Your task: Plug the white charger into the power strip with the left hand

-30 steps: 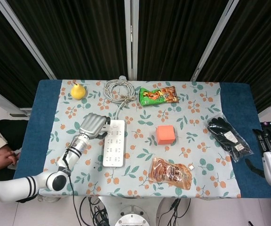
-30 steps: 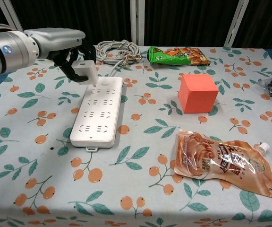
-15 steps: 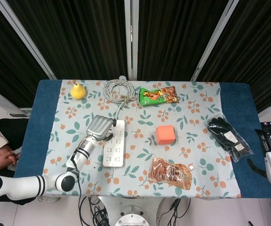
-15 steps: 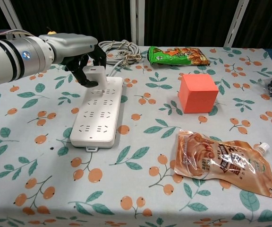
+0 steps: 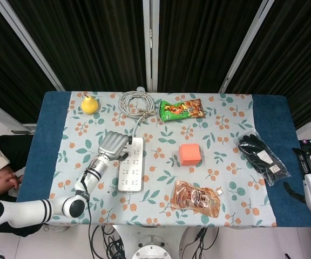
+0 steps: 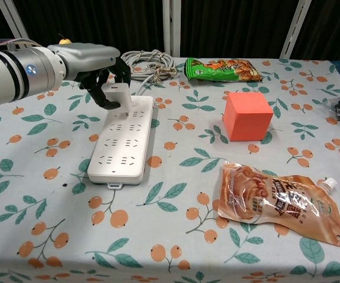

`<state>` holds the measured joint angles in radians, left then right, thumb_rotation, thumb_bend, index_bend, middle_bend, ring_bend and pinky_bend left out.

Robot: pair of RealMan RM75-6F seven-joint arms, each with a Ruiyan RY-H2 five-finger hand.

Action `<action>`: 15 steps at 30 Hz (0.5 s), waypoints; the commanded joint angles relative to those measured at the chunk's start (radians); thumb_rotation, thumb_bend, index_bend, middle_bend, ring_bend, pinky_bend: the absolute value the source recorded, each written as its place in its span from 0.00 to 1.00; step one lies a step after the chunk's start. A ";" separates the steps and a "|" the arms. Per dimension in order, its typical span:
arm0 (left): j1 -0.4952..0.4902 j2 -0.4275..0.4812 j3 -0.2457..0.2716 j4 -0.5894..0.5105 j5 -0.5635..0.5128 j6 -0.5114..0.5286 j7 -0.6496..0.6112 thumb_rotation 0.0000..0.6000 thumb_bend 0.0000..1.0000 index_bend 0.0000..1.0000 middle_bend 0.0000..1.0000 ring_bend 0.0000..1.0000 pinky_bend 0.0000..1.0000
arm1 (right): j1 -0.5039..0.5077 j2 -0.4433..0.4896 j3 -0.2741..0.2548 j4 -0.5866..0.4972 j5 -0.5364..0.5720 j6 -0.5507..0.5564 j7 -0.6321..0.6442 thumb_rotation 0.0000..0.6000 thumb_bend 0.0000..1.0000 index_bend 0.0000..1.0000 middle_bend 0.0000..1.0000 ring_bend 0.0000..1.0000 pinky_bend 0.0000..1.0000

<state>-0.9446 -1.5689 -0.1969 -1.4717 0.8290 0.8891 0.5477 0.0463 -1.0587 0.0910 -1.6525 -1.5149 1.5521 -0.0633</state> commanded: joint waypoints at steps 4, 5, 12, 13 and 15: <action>-0.004 0.005 0.011 0.006 -0.001 -0.003 0.000 1.00 0.42 0.70 0.79 0.64 0.73 | 0.000 0.000 0.001 -0.002 0.003 -0.001 -0.003 1.00 0.15 0.00 0.12 0.00 0.01; -0.004 0.005 0.012 0.006 -0.002 -0.002 -0.001 1.00 0.42 0.70 0.79 0.64 0.73 | 0.000 0.000 0.000 -0.002 0.003 -0.002 -0.003 1.00 0.15 0.00 0.12 0.00 0.01; -0.005 0.013 0.022 0.003 -0.002 -0.003 -0.006 1.00 0.42 0.70 0.79 0.64 0.73 | -0.001 -0.001 0.000 -0.004 0.003 0.001 -0.006 1.00 0.15 0.00 0.12 0.00 0.01; -0.005 0.015 0.021 0.000 -0.004 -0.003 -0.008 1.00 0.42 0.70 0.79 0.64 0.73 | -0.001 -0.001 0.000 -0.005 0.003 0.002 -0.006 1.00 0.15 0.00 0.12 0.00 0.01; -0.006 0.017 0.022 -0.003 -0.004 -0.001 -0.008 1.00 0.42 0.70 0.79 0.64 0.73 | -0.002 -0.001 0.000 -0.005 0.003 0.002 -0.007 1.00 0.15 0.00 0.12 0.00 0.01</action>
<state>-0.9505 -1.5520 -0.1747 -1.4743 0.8252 0.8877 0.5396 0.0442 -1.0596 0.0906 -1.6576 -1.5118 1.5543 -0.0704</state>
